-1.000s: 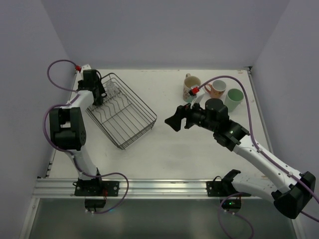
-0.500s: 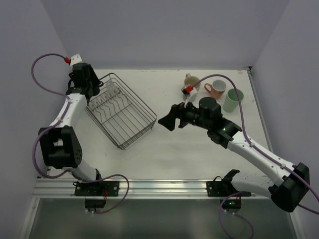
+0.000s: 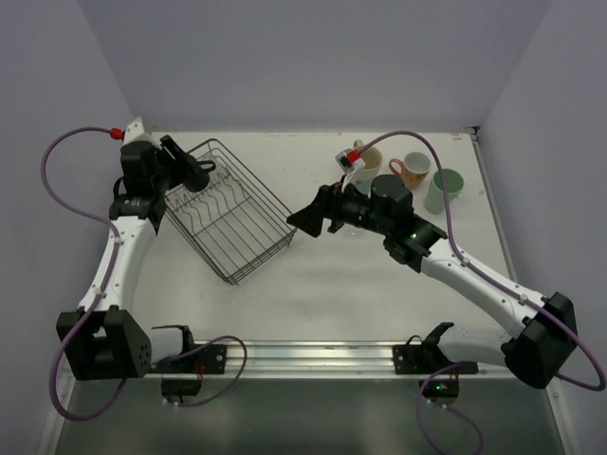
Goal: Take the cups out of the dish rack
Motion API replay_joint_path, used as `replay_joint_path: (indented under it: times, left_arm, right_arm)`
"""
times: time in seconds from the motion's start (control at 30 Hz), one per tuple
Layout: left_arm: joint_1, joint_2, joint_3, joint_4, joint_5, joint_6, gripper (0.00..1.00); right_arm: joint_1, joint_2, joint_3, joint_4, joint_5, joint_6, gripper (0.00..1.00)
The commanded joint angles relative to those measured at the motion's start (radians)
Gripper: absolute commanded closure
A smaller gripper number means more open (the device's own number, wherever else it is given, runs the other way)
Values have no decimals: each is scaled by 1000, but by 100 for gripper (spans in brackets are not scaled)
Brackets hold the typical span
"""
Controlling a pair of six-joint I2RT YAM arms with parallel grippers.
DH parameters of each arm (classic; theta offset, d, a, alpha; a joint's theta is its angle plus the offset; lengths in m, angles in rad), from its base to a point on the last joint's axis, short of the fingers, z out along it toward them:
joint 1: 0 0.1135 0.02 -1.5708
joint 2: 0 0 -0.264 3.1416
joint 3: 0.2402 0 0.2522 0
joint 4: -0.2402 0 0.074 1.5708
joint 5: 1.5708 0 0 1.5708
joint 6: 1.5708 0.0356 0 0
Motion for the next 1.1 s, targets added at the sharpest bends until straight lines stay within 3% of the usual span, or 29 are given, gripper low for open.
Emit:
replay_joint_path:
  times: [0.0,0.17,0.27,0.43,0.83,1.07]
  left_arm:
    - [3,-93,-64,74,249,-139,87]
    - [-3,-169,-187,324,543,-346,89]
    - [-41,-179,-223,393,611,-432,89]
    - [-121,-232,-273,478,640,-531,90]
    - [-215,-267,-302,590,670,-686,91]
    - [-245,-276,-364,667,700,-805,91]
  right_arm:
    - [6,11,8,114,-34,70,16]
    - [6,-1,-142,418,27,287,17]
    - [12,42,-187,581,4,344,20]
    - [17,118,-187,694,-7,363,22]
    - [38,160,-153,748,24,334,22]
    - [38,180,-115,765,-10,311,32]
